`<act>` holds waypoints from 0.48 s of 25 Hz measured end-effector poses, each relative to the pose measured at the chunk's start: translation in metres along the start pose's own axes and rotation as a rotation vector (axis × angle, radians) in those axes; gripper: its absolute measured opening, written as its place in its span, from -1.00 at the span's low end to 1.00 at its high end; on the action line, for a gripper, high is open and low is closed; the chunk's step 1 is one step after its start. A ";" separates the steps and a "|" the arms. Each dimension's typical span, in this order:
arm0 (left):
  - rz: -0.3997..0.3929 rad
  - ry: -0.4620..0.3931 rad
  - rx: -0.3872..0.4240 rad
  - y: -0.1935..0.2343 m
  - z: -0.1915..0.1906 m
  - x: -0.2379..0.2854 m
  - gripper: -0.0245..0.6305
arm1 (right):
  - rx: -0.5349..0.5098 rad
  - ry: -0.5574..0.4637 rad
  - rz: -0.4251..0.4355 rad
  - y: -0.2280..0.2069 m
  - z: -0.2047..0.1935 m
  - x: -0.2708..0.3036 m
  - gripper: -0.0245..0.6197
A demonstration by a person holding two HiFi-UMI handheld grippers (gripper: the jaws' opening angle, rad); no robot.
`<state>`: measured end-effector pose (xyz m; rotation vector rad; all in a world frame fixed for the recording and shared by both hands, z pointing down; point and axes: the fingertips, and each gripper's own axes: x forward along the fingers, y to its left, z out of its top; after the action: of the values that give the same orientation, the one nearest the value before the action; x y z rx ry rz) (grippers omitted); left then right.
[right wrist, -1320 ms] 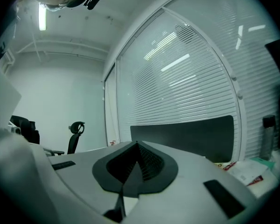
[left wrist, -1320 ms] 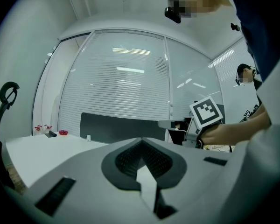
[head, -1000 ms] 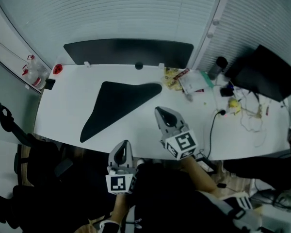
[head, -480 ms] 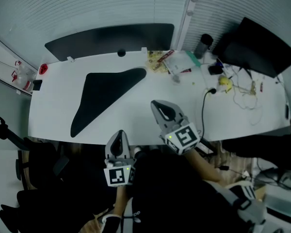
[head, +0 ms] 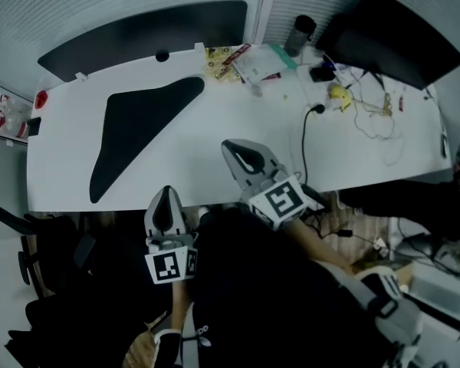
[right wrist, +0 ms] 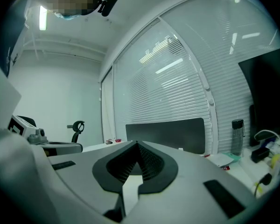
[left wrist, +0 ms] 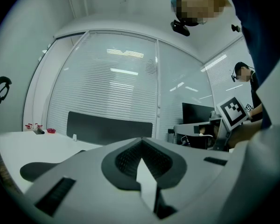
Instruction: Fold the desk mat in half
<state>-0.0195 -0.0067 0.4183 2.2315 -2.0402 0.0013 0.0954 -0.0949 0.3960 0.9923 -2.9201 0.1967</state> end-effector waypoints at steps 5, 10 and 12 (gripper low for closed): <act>-0.002 0.032 0.008 0.000 -0.003 -0.001 -0.92 | -0.004 0.019 0.005 0.005 -0.010 -0.006 -0.92; -0.011 0.030 0.006 -0.003 -0.004 0.000 -0.92 | -0.016 0.029 0.007 0.010 -0.014 -0.013 -0.92; -0.019 0.030 0.012 -0.005 -0.005 0.001 -0.92 | -0.022 0.031 0.006 0.011 -0.017 -0.016 -0.92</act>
<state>-0.0138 -0.0065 0.4228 2.2439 -2.0095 0.0455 0.1016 -0.0749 0.4099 0.9684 -2.8912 0.1785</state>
